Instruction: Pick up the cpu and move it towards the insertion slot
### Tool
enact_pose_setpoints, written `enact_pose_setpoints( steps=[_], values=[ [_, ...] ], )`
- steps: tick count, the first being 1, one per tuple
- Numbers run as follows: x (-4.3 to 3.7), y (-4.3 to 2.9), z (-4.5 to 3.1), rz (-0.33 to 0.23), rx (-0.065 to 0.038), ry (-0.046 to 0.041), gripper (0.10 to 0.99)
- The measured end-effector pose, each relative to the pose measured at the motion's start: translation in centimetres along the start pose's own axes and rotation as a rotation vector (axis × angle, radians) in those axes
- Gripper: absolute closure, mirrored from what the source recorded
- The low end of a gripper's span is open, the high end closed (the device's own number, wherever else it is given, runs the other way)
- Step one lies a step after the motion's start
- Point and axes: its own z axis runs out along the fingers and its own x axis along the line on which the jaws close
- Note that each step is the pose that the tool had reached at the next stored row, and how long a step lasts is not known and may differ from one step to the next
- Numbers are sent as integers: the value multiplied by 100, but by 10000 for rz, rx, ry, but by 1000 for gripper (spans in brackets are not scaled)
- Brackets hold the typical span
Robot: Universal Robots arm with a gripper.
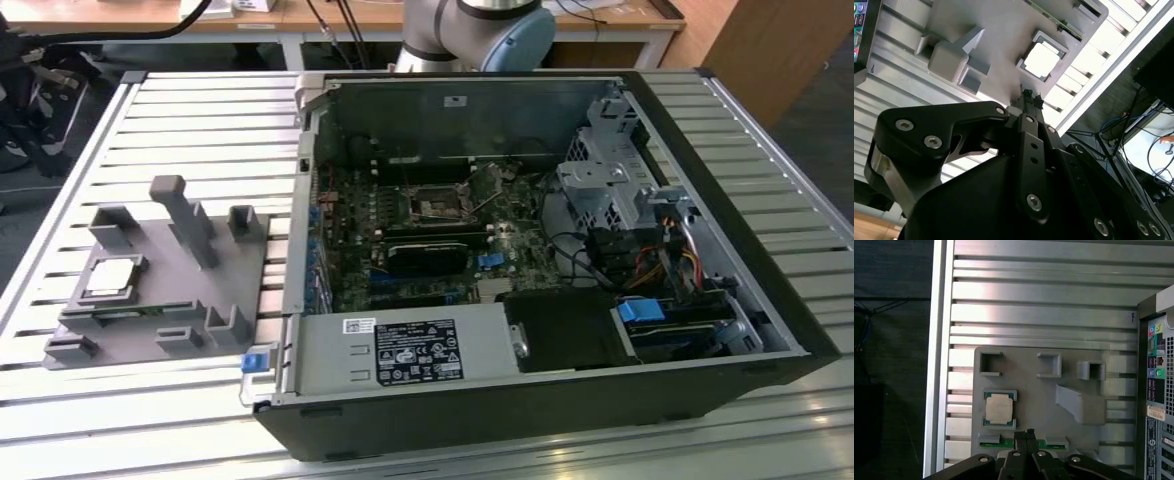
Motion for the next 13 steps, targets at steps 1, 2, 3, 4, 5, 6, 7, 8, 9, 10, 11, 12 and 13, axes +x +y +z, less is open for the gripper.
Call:
enact_pose_setpoints(
  steps=[1,2,3,4,5,6,7,8,9,10,11,12,13],
  values=[
    [3,0,2,0,0,0,980],
    [8,0,2,1,1,2,980],
    [14,0,4,1,1,1,980],
    [21,0,5,1,1,2,980],
    [29,0,7,1,1,1,980],
    [38,0,8,0,1,1,980],
    [47,-1,10,-1,1,1,980],
    [53,-2,12,-4,0,1,980],
    [58,-3,15,-6,1,1,980],
    [63,-4,17,-7,1,2,980],
    [67,-4,20,-8,0,1,980],
    [72,-7,23,-10,1,1,980],
    [75,-10,25,-14,0,1,980]
  ],
)
